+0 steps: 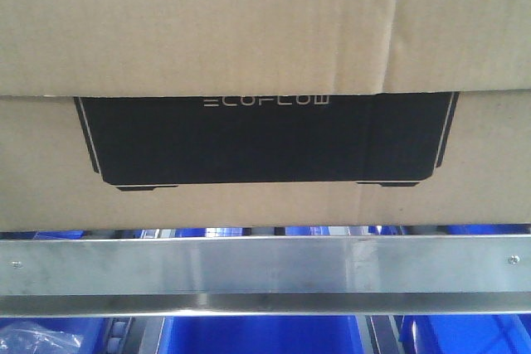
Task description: Grab box from left shelf to table start
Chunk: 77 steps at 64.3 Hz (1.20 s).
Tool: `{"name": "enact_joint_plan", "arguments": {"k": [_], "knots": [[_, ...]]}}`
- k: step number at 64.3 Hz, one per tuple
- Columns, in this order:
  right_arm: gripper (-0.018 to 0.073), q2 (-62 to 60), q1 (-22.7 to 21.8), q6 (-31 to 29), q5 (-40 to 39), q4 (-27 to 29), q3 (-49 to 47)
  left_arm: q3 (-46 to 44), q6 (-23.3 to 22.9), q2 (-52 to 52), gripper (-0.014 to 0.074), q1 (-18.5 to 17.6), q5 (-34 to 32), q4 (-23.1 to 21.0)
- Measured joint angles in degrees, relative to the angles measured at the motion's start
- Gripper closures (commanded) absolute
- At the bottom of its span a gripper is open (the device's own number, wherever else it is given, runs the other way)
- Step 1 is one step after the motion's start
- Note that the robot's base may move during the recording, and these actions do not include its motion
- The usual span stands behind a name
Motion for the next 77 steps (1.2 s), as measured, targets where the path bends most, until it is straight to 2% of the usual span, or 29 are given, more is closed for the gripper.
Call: {"name": "enact_joint_plan", "arguments": {"k": [32, 50, 65, 77], "knots": [[0.0503, 0.00, 0.00, 0.11, 0.00, 0.80, 0.00, 0.00, 0.00, 0.00, 0.0699, 0.00, -0.23, 0.00], [0.0503, -0.69, 0.00, 2.95, -0.61, 1.05, 0.21, 0.00, -3.25, -0.26, 0.0699, -0.12, -0.46, 1.04], [0.0503, -6.16, 0.00, 3.08, -0.89, 1.77, 2.17, 1.48, -4.54, -5.25, 0.0699, -0.31, 0.86, 1.82], [0.0503, -12.54, 0.22, 3.08, -2.61, 2.77, 7.30, 5.37, -4.59, -11.14, 0.0699, -0.35, 0.07, 1.95]]}}
